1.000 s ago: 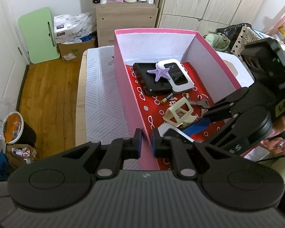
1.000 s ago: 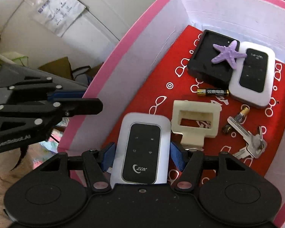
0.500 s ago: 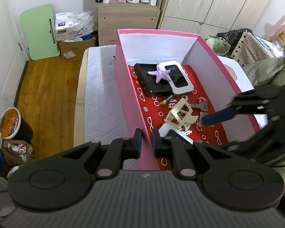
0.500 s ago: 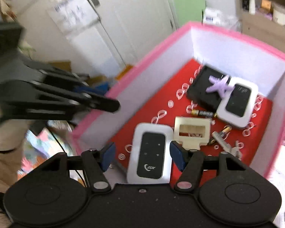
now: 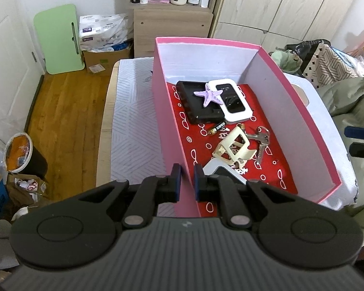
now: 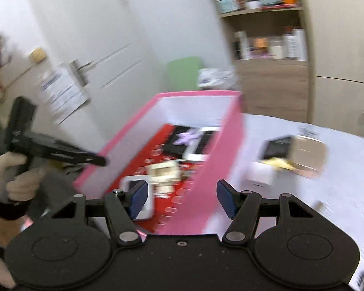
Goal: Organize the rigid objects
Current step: 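Carry the white ZDX router into the box and release it, then grasp the keys on the bed with the right gripper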
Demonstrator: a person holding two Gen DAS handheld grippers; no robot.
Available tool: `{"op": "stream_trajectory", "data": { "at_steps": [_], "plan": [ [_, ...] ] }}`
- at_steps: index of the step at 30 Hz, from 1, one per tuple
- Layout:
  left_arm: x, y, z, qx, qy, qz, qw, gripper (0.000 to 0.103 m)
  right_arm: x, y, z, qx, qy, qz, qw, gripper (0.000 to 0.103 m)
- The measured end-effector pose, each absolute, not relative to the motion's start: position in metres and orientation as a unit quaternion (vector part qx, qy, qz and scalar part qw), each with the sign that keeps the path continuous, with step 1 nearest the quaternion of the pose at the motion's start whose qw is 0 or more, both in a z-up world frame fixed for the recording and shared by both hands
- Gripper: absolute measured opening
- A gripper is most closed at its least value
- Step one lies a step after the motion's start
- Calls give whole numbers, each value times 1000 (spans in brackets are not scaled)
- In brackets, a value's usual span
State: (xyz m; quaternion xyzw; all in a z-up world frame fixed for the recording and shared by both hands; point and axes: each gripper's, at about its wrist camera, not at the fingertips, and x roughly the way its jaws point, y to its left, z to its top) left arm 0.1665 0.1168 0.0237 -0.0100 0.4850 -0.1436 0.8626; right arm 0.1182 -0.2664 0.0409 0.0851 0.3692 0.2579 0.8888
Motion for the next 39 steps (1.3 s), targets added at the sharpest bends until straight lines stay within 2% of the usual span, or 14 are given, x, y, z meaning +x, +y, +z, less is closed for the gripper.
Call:
{"op": "stream_trajectory", "data": {
  "at_steps": [5,13,20,22,24,32,33,35,39],
  "plan": [
    [168,110,26,5,492,-134,860,10,112,-294,2,58,348,168,920,68],
    [172,107,26,10,501,-124,856,10,140,-319,-57,59,383,70,919,68],
    [174,105,25,10,504,-119,855,10,157,-307,-76,25,387,49,920,67],
    [174,105,25,8,504,-119,855,10,158,-301,-77,7,377,48,925,57],
    [174,106,24,7,504,-120,855,10,157,-300,-76,15,366,50,929,29],
    [174,107,24,6,504,-122,855,10,157,-312,-62,81,341,50,935,28],
    [174,108,24,4,505,-122,855,10,157,-313,-61,87,340,53,935,6],
    [174,108,24,4,504,-123,855,10,156,-315,-58,98,338,55,934,1],
    [174,109,24,1,504,-124,855,10,158,-320,-54,116,337,61,932,1]
  ]
}}
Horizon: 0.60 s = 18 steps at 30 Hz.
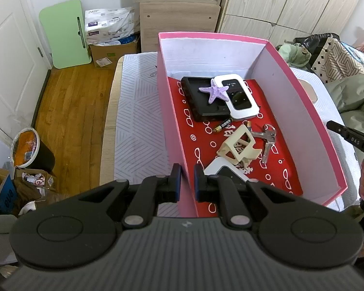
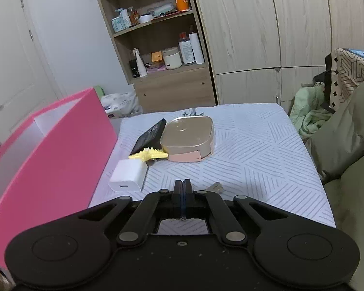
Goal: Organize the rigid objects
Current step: 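Grasp the keys on the bed with the right gripper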
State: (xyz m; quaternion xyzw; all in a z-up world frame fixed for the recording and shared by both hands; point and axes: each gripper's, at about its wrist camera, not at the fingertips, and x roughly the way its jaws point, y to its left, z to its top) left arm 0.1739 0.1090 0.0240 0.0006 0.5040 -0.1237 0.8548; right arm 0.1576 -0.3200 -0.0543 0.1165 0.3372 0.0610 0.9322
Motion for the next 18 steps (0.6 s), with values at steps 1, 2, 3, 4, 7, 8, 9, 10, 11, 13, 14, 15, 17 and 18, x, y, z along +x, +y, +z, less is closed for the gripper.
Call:
{"op": "stream_trajectory", "data": {
  "at_steps": [1,2,3,4,7,8,9,10,11,13,14,15,17,18],
  "plan": [
    [174,109,24,0,504,-124,855,10,158,-321,-53,120,337,63,932,1],
    [174,109,24,0,503,-124,855,10,159,-321,-52,119,339,67,931,1],
    [174,109,24,-1,503,-124,855,10,160,-320,-52,112,343,70,930,1],
    [174,109,24,-2,503,-124,855,10,161,-318,-52,99,348,73,930,1],
    [173,110,24,-4,502,-124,856,10,161,-313,-55,75,360,77,927,3],
    [174,110,24,-5,502,-125,856,10,161,-312,-56,75,363,78,925,5],
    [173,110,24,-6,502,-125,856,10,160,-312,-57,76,362,74,926,9],
    [174,111,24,-6,502,-125,856,10,158,-311,-57,77,358,74,927,9],
    [174,111,24,-6,502,-124,856,10,157,-311,-58,79,357,78,927,12],
    [174,111,24,-6,502,-125,856,10,155,-312,-58,88,352,84,928,19],
    [174,111,24,-6,502,-125,856,10,154,-312,-58,90,349,88,929,24],
    [174,110,24,-6,502,-124,856,10,154,-311,-57,89,348,94,928,25],
    [174,111,24,-4,502,-124,856,10,155,-308,-58,83,349,100,928,25],
    [174,111,24,-4,502,-124,856,10,157,-307,-59,78,352,97,928,25]
  ]
}}
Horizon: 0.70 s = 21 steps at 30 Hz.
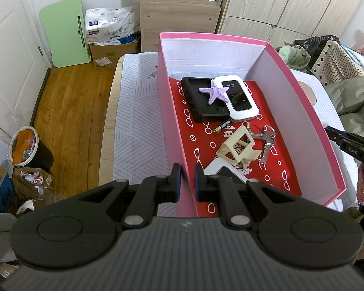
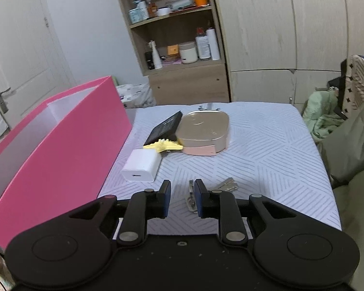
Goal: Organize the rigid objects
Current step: 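Carry the keys into the box and release them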
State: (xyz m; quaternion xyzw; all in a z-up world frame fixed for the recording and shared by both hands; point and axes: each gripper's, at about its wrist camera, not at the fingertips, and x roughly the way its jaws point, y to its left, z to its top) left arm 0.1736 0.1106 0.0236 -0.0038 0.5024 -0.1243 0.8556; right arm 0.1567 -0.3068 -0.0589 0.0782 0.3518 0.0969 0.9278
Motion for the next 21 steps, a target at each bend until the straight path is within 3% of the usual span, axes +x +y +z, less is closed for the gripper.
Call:
{"op": "stream_trajectory", "data": {
  "at_steps": [4,5,15,21],
  "plan": [
    [173,110,24,-2,503,-123,855,10,168,-302,-69,54,369,75,925,21],
    [173,110,24,-2,503,-123,855,10,170,-300,-71,42,375,71,923,5],
    [174,109,23,-3,502,-125,856,10,154,-308,-5,134,320,181,920,4],
    [174,110,24,-1,502,-123,856,10,139,-284,49,130,270,247,921,4]
  ]
}}
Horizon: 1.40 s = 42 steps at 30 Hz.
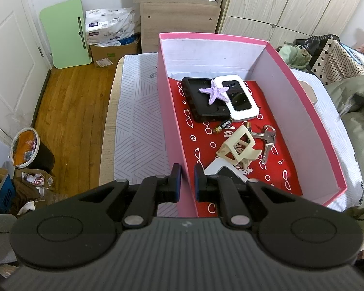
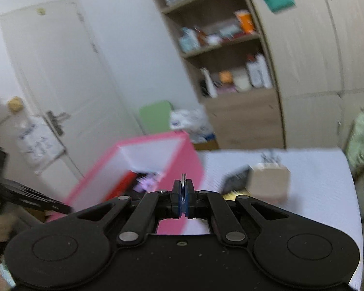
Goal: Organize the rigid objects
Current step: 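Carry the keys into the box and release them, then grasp the white charger cube with the right gripper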
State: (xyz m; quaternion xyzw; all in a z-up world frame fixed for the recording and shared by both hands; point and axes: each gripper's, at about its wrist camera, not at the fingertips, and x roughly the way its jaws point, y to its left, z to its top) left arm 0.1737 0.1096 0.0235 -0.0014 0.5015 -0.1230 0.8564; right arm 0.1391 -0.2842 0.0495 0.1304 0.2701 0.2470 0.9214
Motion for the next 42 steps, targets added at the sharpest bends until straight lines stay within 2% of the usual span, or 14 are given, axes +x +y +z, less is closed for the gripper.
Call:
{"op": "stream_trajectory", "data": {
  "at_steps": [3,7,13,17,23,25,26,27,29,36,42],
  "plan": [
    [174,110,24,-3,502,-122,856,10,128,-268,74,123,245,285,919,4],
    [175,111,25,-6,505,-122,855,10,128,-243,82,113,254,333,901,5],
    [176,112,26,-8,507,-121,853,10,141,-204,47,103,323,358,870,5],
    [175,110,25,-3,507,-120,854,10,150,-170,19,20,358,342,868,5],
    [176,109,25,-3,507,-119,854,10,156,-150,5,-42,386,337,858,5],
    [176,109,25,-3,507,-118,854,10,154,-148,6,-49,386,342,855,10],
    [176,109,25,-3,507,-118,854,10,154,-148,8,-42,385,352,852,16],
    [176,109,25,-4,508,-118,853,10,154,-152,11,-28,384,365,847,27],
    [176,109,25,-5,507,-119,853,10,155,-164,17,4,377,371,848,33],
    [175,110,25,-8,506,-119,854,10,166,-229,36,115,379,370,840,38],
    [174,111,25,-15,504,-117,855,10,170,-232,36,126,388,386,827,37]
  ]
}}
